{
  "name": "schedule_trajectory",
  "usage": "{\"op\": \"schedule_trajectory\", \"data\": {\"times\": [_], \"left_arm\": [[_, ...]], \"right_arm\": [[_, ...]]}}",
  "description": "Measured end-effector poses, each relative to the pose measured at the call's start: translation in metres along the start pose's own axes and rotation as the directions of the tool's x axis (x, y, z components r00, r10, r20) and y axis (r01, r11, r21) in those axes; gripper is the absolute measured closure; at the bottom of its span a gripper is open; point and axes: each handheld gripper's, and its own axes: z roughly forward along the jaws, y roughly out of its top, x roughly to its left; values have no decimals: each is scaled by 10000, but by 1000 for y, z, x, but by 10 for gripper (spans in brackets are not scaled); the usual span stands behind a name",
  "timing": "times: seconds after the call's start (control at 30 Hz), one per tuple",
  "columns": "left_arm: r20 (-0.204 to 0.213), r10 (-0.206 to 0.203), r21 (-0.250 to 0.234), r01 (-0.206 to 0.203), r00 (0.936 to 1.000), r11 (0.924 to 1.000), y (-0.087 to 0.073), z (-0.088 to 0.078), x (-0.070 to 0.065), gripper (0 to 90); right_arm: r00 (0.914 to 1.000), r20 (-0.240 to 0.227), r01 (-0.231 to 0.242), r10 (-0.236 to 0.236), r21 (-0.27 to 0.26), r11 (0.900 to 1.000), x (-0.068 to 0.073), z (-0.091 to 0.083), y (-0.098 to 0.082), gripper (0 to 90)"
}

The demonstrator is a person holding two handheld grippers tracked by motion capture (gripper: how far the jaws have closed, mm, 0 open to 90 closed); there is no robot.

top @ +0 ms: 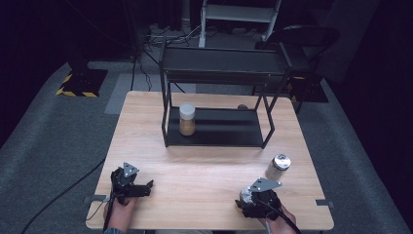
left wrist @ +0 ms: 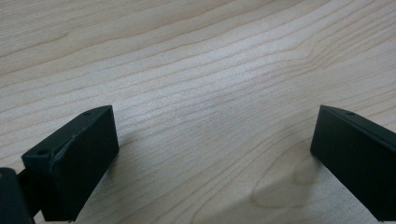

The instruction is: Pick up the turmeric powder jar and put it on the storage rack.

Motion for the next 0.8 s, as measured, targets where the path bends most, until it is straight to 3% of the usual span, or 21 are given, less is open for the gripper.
{"op": "schedule_trajectory", "data": {"times": [0.47, 0.8], "left_arm": [[-3, 3, -5, -3, 10000, 10000, 0, 0, 0, 8], [-2, 5, -3, -5, 10000, 10000, 0, 0, 0, 8]], "right_arm": [[9998, 170, 50, -49, -58, 10000, -9, -16, 22, 312], [9992, 388, 32, -30, -53, 10000, -23, -22, 55, 312]]}}
